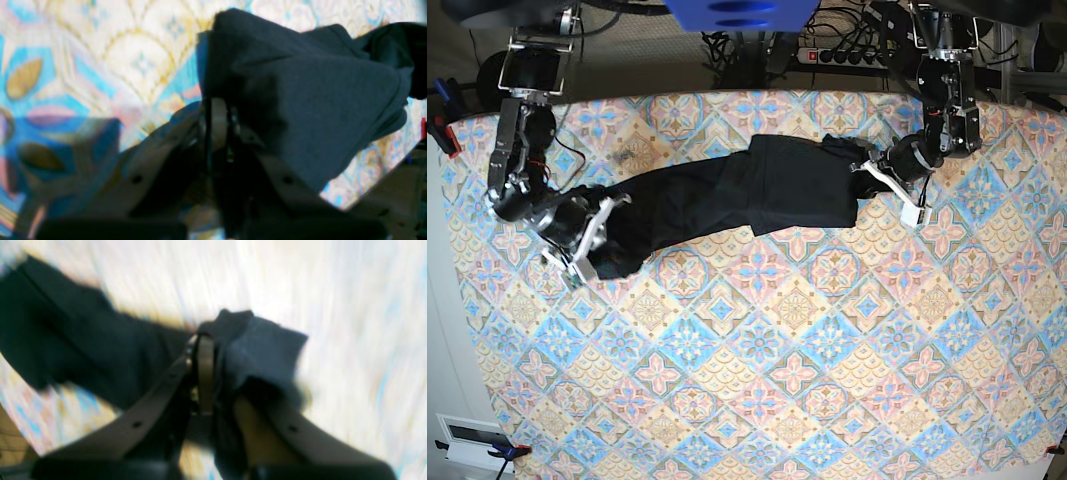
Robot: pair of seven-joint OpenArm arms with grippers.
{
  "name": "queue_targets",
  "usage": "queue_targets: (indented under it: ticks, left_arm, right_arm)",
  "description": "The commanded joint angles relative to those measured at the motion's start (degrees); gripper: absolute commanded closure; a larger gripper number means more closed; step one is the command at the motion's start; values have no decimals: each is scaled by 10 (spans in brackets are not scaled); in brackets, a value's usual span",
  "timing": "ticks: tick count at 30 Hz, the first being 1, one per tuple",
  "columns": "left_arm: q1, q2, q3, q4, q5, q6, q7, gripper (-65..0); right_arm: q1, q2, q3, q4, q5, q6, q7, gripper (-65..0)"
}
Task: Layout the t-shirt on the table in an organized manner, then fold the t-shirt properly
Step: 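Fold the strip end with the right gripper over toward the left gripper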
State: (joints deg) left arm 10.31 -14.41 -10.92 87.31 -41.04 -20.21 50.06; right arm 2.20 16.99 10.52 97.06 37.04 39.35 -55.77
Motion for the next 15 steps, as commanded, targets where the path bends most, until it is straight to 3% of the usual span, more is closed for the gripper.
queue_targets:
  ticks: [1,6,15]
  left_arm:
    - [-5,10,0,6,10,-1,-4,-5]
    - [-7,33,1,6,54,-1,-5,-5]
    - [-6,48,0,6,55,-1,-5,-5]
  right_arm:
    - [1,-1,-12,22,13,6,6,0]
    - [1,-31,-63,87,13,6,7,0]
    - [2,-89,-129,114,13,6,8,0]
